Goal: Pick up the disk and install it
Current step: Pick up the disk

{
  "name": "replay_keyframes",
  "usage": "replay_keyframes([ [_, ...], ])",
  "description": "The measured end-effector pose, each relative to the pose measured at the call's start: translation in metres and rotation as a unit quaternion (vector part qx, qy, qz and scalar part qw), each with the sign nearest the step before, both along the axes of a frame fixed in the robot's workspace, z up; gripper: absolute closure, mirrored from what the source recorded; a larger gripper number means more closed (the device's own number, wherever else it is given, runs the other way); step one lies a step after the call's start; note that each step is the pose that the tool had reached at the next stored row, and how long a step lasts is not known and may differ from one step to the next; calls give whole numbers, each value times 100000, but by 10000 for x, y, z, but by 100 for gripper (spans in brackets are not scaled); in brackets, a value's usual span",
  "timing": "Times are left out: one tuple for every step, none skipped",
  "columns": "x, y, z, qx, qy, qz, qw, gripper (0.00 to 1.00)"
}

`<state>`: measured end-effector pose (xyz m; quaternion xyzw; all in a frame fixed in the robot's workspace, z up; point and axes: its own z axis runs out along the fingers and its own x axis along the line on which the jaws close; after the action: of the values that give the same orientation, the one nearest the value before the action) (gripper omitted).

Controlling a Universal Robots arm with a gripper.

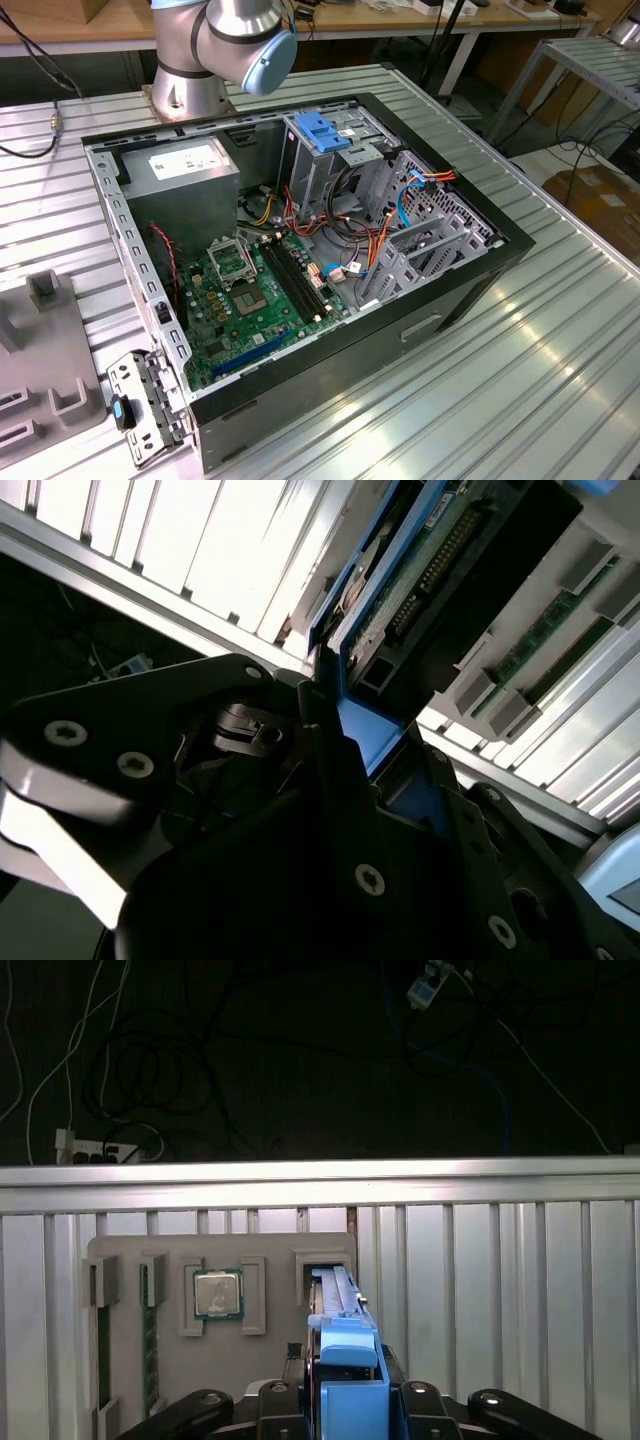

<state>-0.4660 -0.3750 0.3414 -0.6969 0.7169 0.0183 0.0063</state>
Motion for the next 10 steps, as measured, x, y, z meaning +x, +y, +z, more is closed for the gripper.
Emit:
replay_keyframes([
  [0, 0, 20, 0, 7, 3, 100000, 63],
  [0, 0, 31, 1, 4, 2, 100000, 63],
  [0, 0, 46, 18, 7, 1, 100000, 63],
  [0, 0, 54, 35, 6, 5, 100000, 63],
  [0, 0, 63, 54, 0, 2, 100000, 63],
  [0, 0, 71, 53, 7, 3, 100000, 63],
  [0, 0, 78, 69, 4, 2, 100000, 63],
  [0, 0, 87, 78, 5, 0, 100000, 63],
  [0, 0, 95, 80, 8, 1, 100000, 63],
  [0, 0, 102, 82, 6, 0, 100000, 63],
])
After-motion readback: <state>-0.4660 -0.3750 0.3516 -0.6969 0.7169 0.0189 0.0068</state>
